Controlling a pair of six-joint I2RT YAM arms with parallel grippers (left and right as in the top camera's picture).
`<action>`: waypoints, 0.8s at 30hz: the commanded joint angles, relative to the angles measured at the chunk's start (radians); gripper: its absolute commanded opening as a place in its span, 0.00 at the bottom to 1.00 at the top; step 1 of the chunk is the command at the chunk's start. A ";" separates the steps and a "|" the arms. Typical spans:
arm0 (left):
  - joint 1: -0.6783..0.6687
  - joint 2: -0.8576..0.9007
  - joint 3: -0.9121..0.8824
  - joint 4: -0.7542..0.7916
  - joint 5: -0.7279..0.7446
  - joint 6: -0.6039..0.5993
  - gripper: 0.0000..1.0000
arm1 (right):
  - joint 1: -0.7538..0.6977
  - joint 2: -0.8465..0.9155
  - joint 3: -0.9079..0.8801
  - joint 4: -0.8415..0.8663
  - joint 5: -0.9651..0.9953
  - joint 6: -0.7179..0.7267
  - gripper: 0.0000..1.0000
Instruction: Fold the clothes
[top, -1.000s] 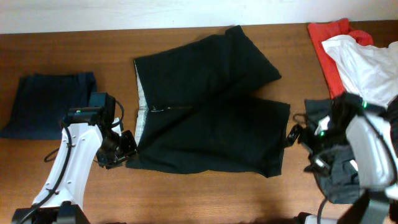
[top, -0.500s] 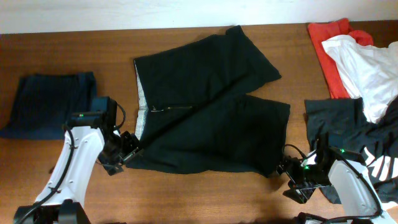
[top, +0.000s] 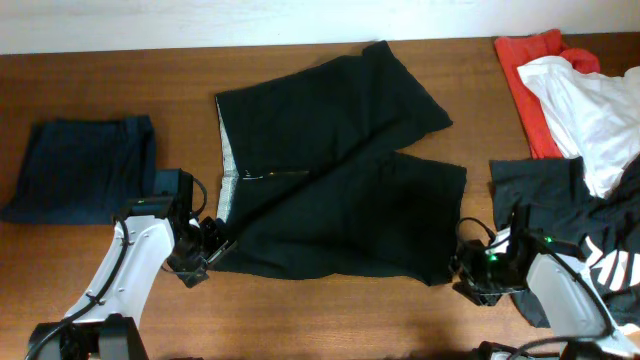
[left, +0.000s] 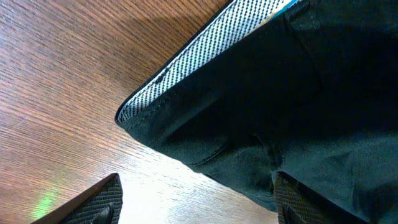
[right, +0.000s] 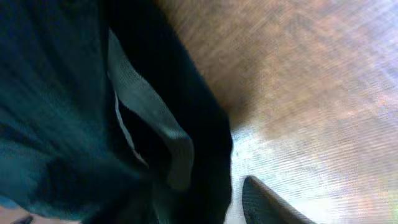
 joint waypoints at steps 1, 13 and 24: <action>0.006 -0.012 -0.007 0.003 0.015 -0.010 0.79 | 0.048 0.058 -0.002 0.026 0.014 0.033 0.04; -0.004 -0.012 -0.011 0.031 0.053 -0.010 0.79 | -0.011 0.093 0.019 0.016 0.130 0.112 0.04; -0.076 -0.011 -0.155 0.058 0.026 -0.279 0.79 | -0.017 0.093 0.020 -0.002 0.131 0.108 0.04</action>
